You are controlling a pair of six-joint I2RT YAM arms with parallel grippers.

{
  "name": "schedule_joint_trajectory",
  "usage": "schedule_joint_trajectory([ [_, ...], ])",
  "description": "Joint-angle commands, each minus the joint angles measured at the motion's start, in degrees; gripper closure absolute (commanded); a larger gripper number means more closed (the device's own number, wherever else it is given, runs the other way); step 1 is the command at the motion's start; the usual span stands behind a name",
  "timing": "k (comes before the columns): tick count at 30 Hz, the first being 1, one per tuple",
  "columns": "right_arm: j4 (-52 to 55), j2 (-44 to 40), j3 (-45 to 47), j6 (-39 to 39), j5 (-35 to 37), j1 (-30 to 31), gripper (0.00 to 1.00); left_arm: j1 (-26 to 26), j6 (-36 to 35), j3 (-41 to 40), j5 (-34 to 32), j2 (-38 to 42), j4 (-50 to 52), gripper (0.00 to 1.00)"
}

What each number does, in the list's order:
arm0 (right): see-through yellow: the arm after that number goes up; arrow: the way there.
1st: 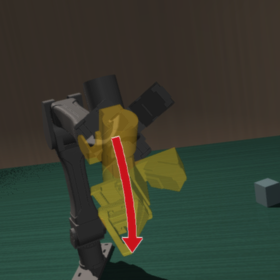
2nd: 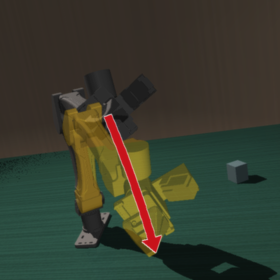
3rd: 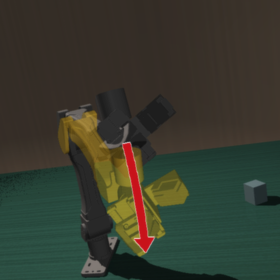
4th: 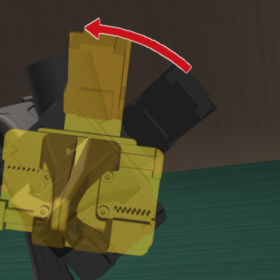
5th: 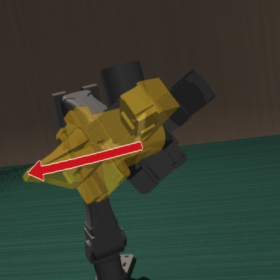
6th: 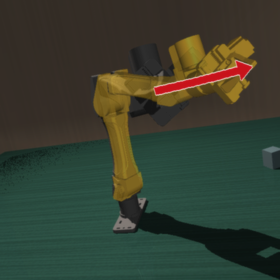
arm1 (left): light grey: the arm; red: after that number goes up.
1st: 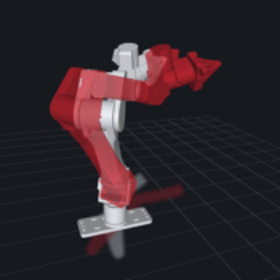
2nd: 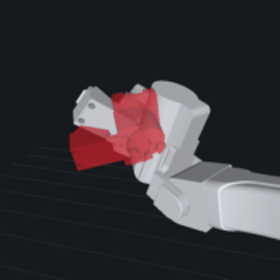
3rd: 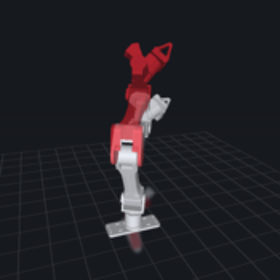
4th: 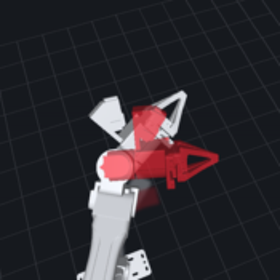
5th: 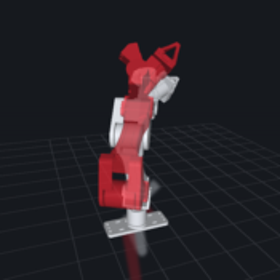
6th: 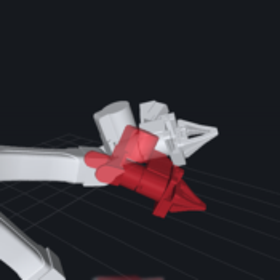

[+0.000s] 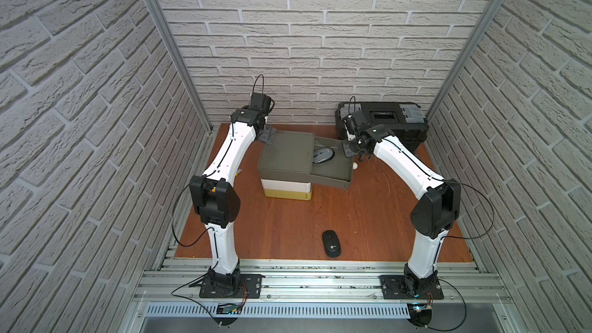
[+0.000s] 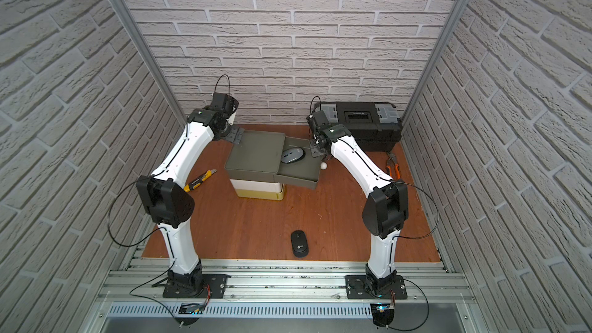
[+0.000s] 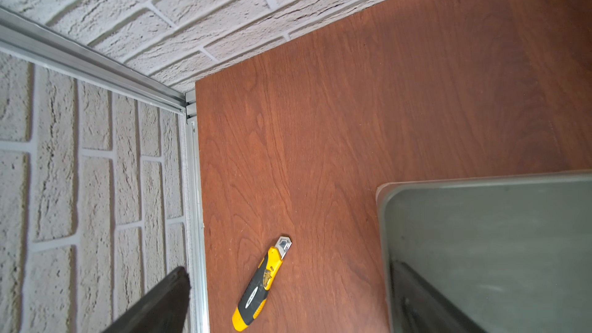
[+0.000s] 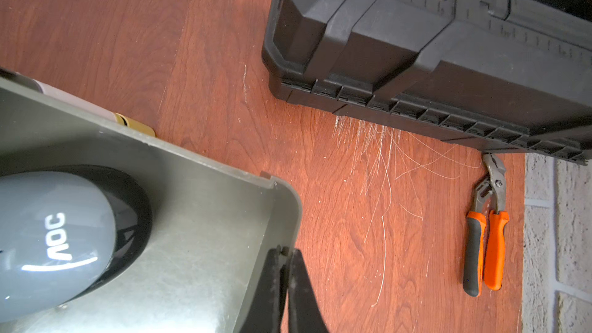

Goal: Take the mice out of the drawer
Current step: Open the drawer in the storage box.

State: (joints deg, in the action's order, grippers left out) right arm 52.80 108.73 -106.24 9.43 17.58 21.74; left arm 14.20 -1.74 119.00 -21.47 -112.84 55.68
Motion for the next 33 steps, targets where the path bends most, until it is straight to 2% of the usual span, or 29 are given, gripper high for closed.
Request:
schedule_joint_trajectory([
  [1,8.05,-3.69,2.13,-4.93,1.83,-0.84,0.98,-3.07,-3.20,-0.05,-10.69,-2.45,-0.09,0.02],
  [9,6.11,-4.75,3.43,-4.24,-0.68,-0.80,0.98,2.50,-5.12,-0.23,-5.84,5.15,-4.08,0.02],
  [11,5.55,-4.76,4.54,-4.07,-0.99,-0.79,0.98,5.42,-6.28,-0.09,-1.32,8.14,-5.36,0.02],
  [15,4.22,-4.92,6.15,-3.20,-2.39,-0.89,0.98,10.75,-8.44,-0.43,12.65,11.20,-6.73,0.02],
  [22,1.51,-5.86,7.23,-1.54,-7.95,-0.91,0.98,19.64,-12.23,3.46,24.53,6.54,-5.12,0.02],
  [24,1.24,-6.06,7.10,-1.02,-9.36,-0.88,0.80,20.75,-11.77,4.85,23.97,4.40,-4.57,0.02],
  [26,-0.33,-7.44,8.11,-0.20,-10.80,-0.97,0.53,21.43,-11.26,5.56,24.19,2.48,-4.13,0.02],
  [27,-1.68,-8.29,8.89,0.36,-11.03,-0.99,0.49,21.64,-11.14,5.57,24.43,1.87,-4.05,0.02],
  [29,-4.30,-10.61,10.48,2.14,-11.95,-1.56,0.33,22.30,-11.48,6.35,25.76,0.39,-3.04,0.02],
  [33,-6.56,-15.20,13.22,6.45,-9.37,-5.11,0.31,23.35,-13.83,10.00,28.08,-2.99,1.00,0.02],
])
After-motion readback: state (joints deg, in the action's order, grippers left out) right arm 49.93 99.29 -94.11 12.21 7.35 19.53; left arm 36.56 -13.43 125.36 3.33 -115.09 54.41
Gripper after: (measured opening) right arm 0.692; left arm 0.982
